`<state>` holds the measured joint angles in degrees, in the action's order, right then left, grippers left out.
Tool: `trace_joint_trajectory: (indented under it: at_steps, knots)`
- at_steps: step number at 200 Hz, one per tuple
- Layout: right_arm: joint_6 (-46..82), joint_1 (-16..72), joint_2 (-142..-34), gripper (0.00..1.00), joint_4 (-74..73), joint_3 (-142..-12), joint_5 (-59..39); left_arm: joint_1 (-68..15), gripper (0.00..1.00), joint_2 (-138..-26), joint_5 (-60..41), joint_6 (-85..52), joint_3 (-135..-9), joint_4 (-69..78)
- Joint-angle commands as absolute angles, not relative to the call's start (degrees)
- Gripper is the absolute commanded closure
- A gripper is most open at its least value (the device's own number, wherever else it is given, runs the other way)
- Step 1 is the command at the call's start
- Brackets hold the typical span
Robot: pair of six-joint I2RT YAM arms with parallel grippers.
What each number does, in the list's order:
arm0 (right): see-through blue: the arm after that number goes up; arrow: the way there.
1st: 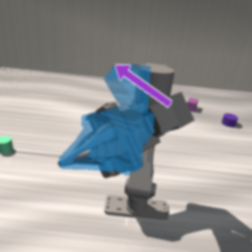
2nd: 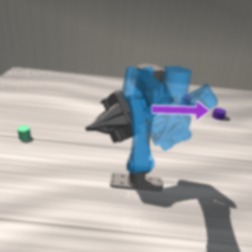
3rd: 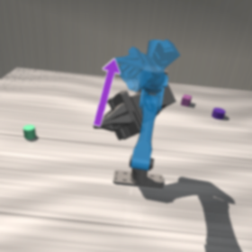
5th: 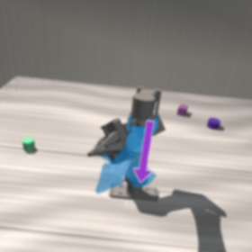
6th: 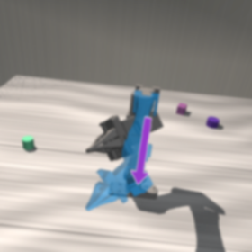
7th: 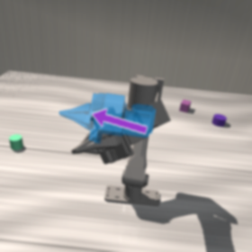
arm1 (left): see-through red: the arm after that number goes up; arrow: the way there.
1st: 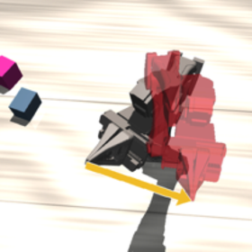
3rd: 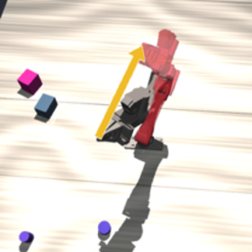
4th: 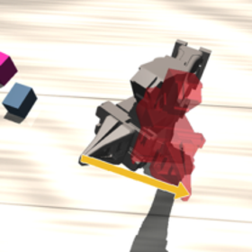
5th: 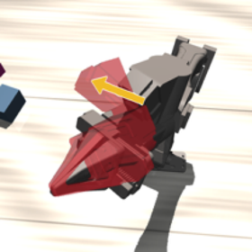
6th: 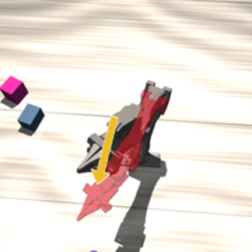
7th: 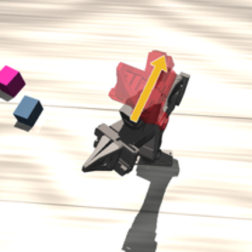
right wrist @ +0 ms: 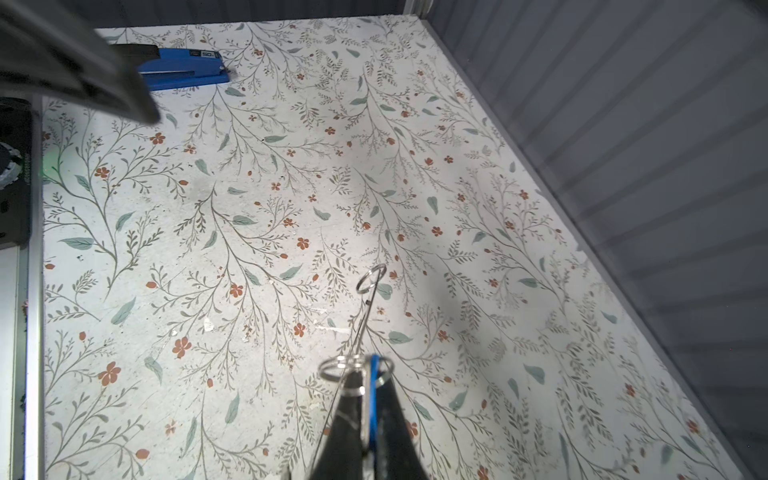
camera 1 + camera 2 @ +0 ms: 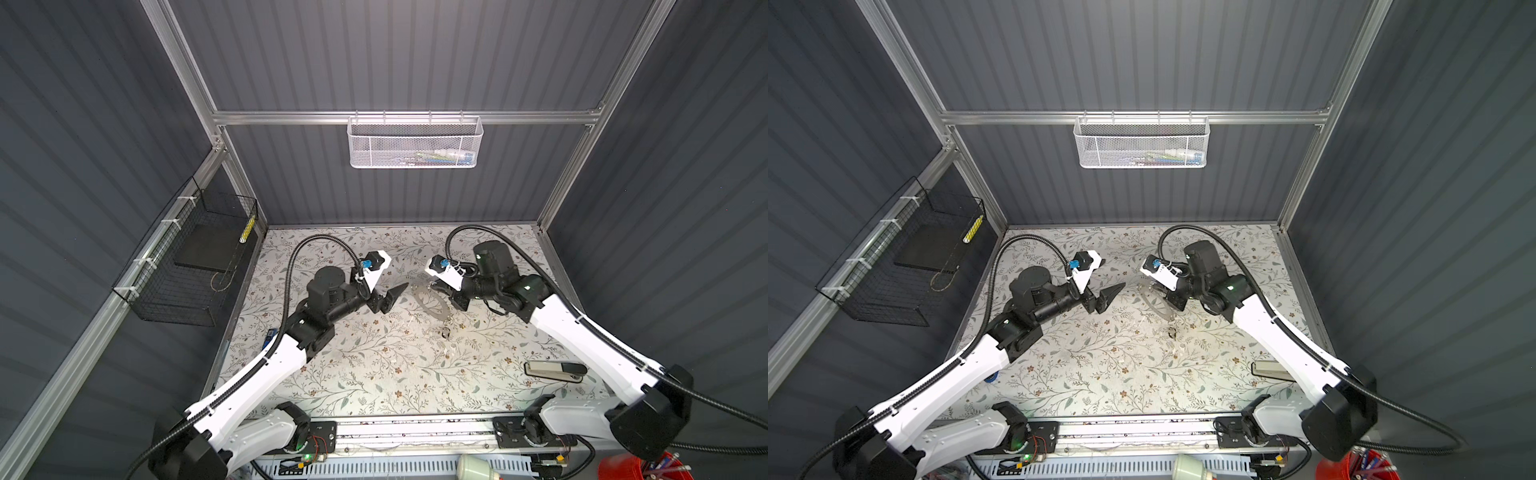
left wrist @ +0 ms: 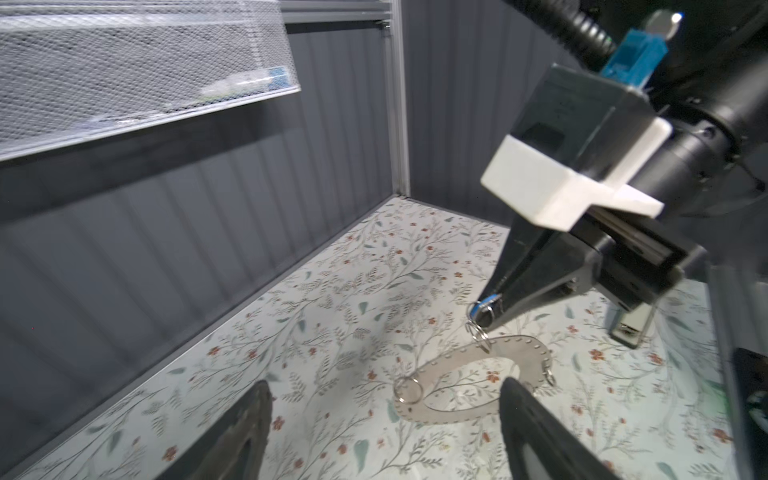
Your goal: Put the keys on the keyring
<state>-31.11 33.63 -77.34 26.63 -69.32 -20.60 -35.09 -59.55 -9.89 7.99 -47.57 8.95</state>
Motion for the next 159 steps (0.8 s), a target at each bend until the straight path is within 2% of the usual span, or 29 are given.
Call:
trace_joint_trajectory:
  at_steps: [1, 21, 64, 92, 105, 129, 159]
  knots:
    - [-30.1, 36.2, -82.8, 1.00, 24.9, -75.3, -22.6, -33.4, 0.06, -56.5, 1.2, 4.4, -46.1, 7.0]
    - [-30.9, 38.4, -86.9, 1.00, 24.2, -79.5, -23.8, -32.8, 0.10, -54.8, -0.5, 5.5, -47.1, 2.0]
    - [-30.6, 38.9, -86.1, 1.00, 20.9, -79.1, -23.9, -32.8, 0.23, -49.8, -12.0, 14.5, -44.6, -3.8]
    - [-29.4, 39.0, -84.1, 1.00, 20.0, -77.8, -26.0, -32.9, 0.39, -50.1, -22.9, 19.8, -43.0, -5.1]
    - [-29.5, 39.0, -82.7, 1.00, 18.3, -75.6, -27.4, -32.9, 0.43, -51.5, -26.7, 20.7, -43.3, -5.5]
    - [-30.1, 39.0, -80.0, 1.00, 15.7, -71.7, -28.5, -33.4, 0.49, -53.7, -29.0, 21.0, -43.1, -2.9]
    - [-33.1, 39.0, -76.7, 1.00, 12.8, -66.8, -28.7, -35.7, 0.55, -55.5, -27.1, 20.9, -41.8, 2.4]
